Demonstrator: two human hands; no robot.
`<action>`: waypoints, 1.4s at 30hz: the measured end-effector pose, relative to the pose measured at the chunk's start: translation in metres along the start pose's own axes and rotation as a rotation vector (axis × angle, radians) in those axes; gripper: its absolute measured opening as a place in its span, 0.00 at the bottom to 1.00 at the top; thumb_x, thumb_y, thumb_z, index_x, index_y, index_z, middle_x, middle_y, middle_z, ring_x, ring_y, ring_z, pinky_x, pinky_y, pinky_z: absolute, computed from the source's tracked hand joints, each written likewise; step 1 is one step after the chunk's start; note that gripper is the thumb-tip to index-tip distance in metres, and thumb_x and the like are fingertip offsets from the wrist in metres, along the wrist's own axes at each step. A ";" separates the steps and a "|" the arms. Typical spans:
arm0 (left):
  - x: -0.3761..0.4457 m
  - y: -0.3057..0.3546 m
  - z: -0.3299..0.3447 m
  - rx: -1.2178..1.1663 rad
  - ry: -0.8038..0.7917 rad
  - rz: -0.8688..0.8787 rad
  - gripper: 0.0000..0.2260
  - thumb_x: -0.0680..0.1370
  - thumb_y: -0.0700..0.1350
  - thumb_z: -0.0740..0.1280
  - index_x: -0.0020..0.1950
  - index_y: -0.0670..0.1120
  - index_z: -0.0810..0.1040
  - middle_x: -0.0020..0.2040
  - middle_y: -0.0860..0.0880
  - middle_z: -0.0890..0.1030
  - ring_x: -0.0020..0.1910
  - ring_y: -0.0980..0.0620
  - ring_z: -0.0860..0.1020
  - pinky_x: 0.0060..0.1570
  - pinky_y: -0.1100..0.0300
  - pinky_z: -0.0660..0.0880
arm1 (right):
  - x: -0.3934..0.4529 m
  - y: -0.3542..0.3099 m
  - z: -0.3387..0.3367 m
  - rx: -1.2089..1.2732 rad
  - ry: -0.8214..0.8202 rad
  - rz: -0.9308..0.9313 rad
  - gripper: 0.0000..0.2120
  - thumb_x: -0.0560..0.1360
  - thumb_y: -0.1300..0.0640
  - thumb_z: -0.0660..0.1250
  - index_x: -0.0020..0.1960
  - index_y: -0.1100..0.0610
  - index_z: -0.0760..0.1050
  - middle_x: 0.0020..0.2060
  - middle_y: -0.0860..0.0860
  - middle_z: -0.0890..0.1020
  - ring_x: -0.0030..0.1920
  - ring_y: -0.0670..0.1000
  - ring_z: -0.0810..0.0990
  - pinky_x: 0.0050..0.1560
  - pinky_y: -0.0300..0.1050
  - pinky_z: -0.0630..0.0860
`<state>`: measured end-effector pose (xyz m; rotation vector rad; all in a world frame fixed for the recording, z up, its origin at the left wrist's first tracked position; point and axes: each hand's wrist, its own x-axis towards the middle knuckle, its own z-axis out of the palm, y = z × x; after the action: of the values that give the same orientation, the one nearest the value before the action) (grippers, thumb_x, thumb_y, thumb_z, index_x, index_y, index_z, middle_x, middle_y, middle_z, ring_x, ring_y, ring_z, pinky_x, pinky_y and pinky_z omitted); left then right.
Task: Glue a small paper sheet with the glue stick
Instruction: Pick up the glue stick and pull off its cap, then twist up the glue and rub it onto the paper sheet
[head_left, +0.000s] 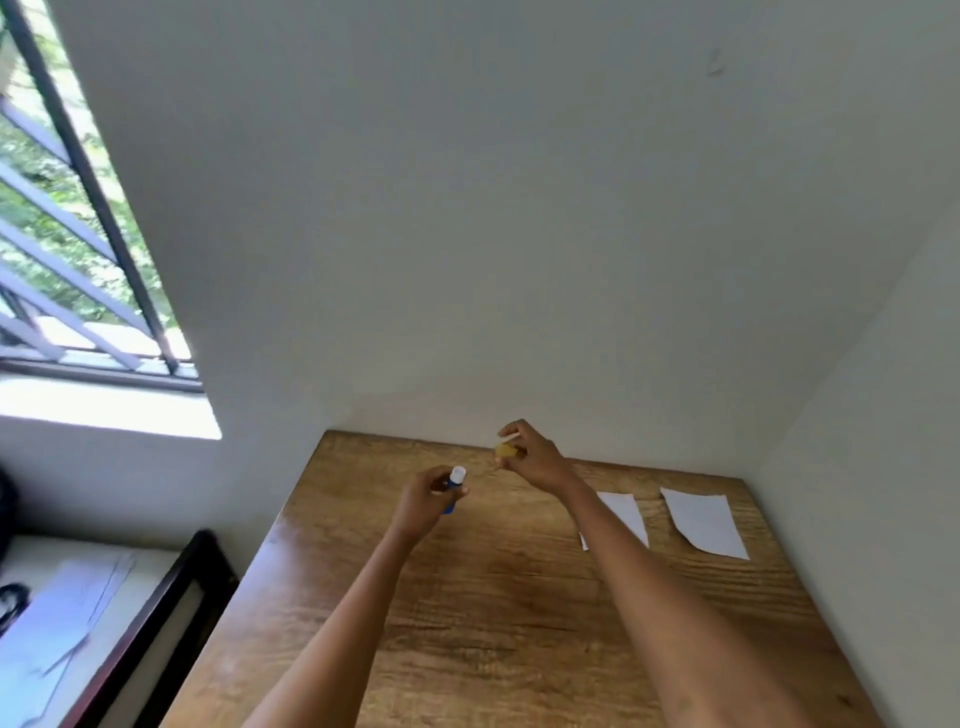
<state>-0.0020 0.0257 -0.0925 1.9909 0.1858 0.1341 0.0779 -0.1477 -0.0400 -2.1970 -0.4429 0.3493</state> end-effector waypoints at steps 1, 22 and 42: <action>-0.001 0.000 0.001 -0.036 0.045 -0.015 0.09 0.73 0.42 0.71 0.52 0.41 0.81 0.47 0.47 0.82 0.47 0.52 0.78 0.47 0.62 0.71 | 0.001 0.006 0.013 0.032 0.046 -0.004 0.14 0.75 0.62 0.66 0.60 0.55 0.71 0.57 0.55 0.77 0.57 0.53 0.76 0.52 0.41 0.69; -0.016 0.018 0.022 -0.161 0.262 0.045 0.11 0.73 0.41 0.71 0.54 0.44 0.80 0.47 0.50 0.81 0.42 0.62 0.78 0.43 0.68 0.77 | -0.016 0.043 0.078 0.325 0.396 -0.004 0.16 0.77 0.55 0.65 0.64 0.56 0.72 0.61 0.52 0.77 0.62 0.52 0.75 0.59 0.43 0.72; -0.086 0.124 -0.020 -0.362 0.227 0.371 0.09 0.70 0.40 0.74 0.49 0.46 0.83 0.43 0.52 0.82 0.43 0.58 0.81 0.46 0.58 0.79 | -0.109 -0.076 0.088 1.678 0.232 -0.134 0.15 0.78 0.53 0.57 0.55 0.58 0.79 0.48 0.53 0.84 0.50 0.47 0.83 0.50 0.38 0.79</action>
<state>-0.0814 -0.0235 0.0279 1.6274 -0.0639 0.5923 -0.0698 -0.0892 -0.0225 -0.5472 -0.0448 0.2198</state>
